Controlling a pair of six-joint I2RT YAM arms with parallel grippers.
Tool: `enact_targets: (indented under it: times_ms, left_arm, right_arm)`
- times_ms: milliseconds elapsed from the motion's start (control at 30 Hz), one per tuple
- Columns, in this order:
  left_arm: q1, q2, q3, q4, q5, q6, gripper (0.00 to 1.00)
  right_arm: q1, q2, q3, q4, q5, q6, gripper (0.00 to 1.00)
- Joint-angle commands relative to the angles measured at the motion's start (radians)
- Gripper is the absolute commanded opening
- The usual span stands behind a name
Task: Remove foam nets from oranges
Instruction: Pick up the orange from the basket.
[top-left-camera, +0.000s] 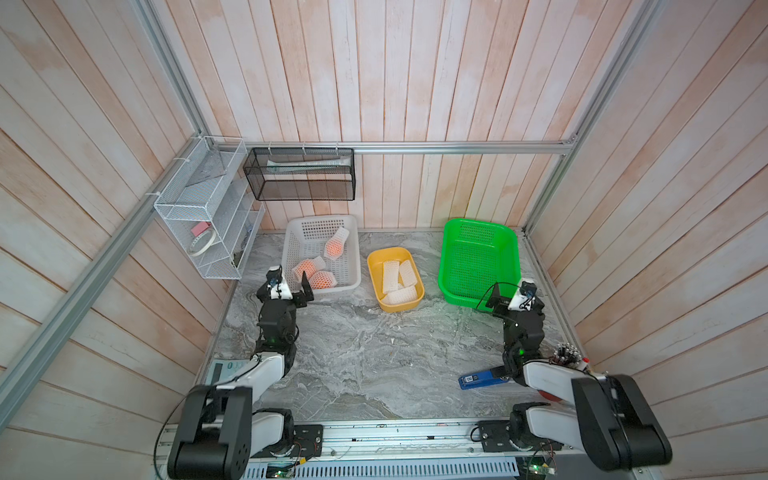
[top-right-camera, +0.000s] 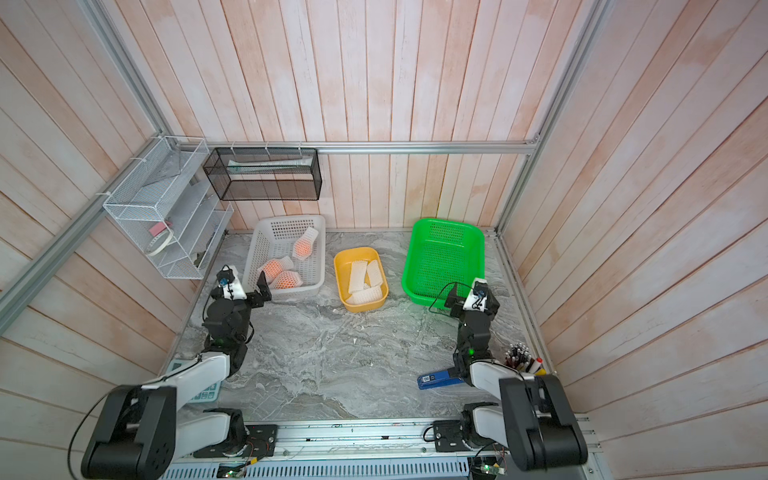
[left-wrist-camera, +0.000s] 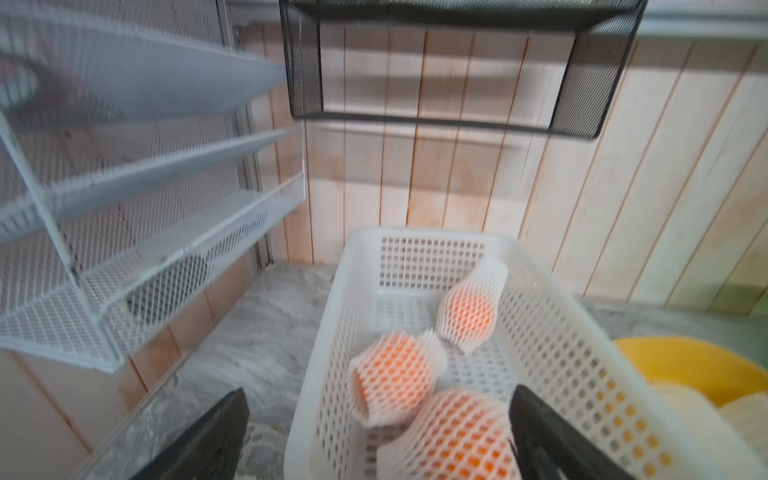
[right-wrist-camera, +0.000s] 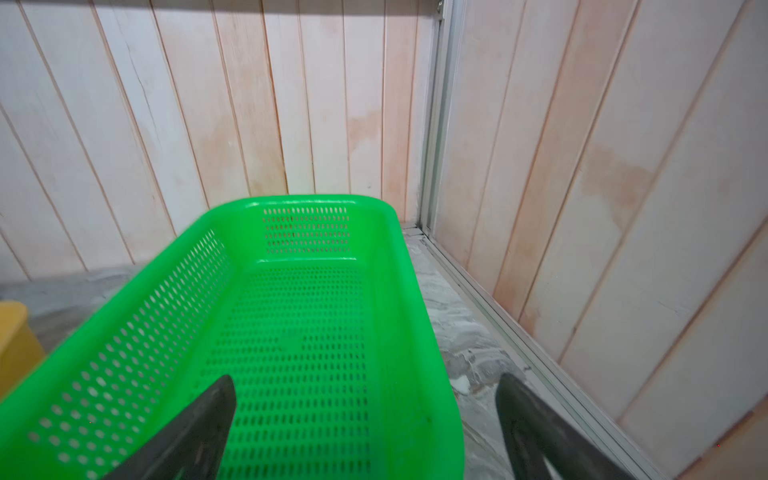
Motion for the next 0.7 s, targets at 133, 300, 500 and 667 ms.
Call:
enact_targets:
  times_ms: [133,300,500,667]
  left_arm:
    - [-0.021,-0.124,0.424,-0.766,-0.031,-0.146,1.00]
    - [-0.024,0.133,0.802,-1.155,0.032,-0.161,1.00]
    - [-0.024,0.329,0.992,-1.234,0.121,-0.097,1.00]
    - [-0.023,0.528,1.130,-1.308,0.169,-0.091,1.00]
  right_arm:
    - [0.083,-0.318,0.272,-0.771,-0.243,0.183,0.97]
    - [0.097,-0.301,0.418,-0.951,-0.399,0.234,0.97]
    - [0.125,-0.214,0.542,-1.018,-0.512,0.274,0.97]
    - [0.150,-0.180,0.560,-1.027,-0.533,0.294,0.97]
